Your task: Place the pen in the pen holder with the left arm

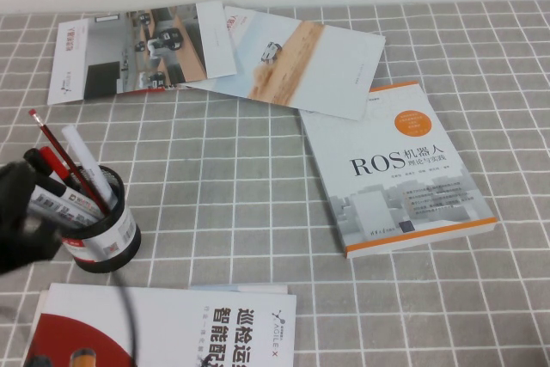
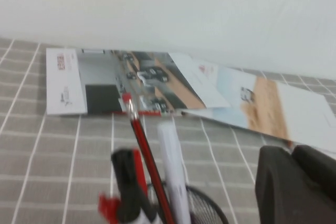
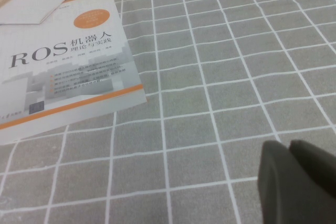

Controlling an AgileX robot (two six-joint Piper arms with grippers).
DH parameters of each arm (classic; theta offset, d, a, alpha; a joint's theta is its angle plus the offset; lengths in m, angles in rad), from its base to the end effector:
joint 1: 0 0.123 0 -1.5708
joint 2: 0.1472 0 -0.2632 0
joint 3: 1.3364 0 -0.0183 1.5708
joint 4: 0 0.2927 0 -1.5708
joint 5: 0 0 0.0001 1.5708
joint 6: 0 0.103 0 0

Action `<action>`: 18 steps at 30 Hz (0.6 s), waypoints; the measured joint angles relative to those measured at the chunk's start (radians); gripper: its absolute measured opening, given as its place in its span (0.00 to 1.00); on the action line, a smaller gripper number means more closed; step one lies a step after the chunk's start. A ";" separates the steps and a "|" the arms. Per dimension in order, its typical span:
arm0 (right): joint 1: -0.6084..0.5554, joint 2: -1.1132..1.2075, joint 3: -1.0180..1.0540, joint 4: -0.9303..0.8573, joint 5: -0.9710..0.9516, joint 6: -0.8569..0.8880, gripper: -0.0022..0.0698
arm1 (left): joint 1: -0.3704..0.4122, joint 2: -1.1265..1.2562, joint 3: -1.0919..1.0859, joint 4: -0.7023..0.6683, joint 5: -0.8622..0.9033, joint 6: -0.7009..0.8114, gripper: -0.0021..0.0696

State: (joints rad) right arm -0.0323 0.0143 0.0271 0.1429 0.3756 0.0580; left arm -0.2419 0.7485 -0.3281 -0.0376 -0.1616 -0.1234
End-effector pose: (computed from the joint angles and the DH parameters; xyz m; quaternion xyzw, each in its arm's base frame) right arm 0.1293 0.0012 0.1639 0.0754 0.8089 0.0674 0.5791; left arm 0.2133 -0.0520 0.2323 0.0292 0.7646 -0.1264 0.6313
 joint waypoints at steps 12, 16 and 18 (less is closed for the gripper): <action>0.000 0.000 0.000 0.000 0.000 0.000 0.01 | 0.000 -0.525 0.002 0.005 0.513 -0.019 0.03; 0.000 0.000 0.000 0.000 0.000 0.000 0.01 | 0.000 -0.584 0.002 0.023 0.611 -0.019 0.03; 0.000 0.000 0.000 0.000 0.000 0.000 0.01 | 0.000 -0.589 0.002 0.026 0.631 -0.019 0.03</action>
State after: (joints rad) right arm -0.0323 0.0143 0.0271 0.1429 0.3756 0.0580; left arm -0.2419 0.1593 -0.3266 -0.0121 0.4696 -0.1421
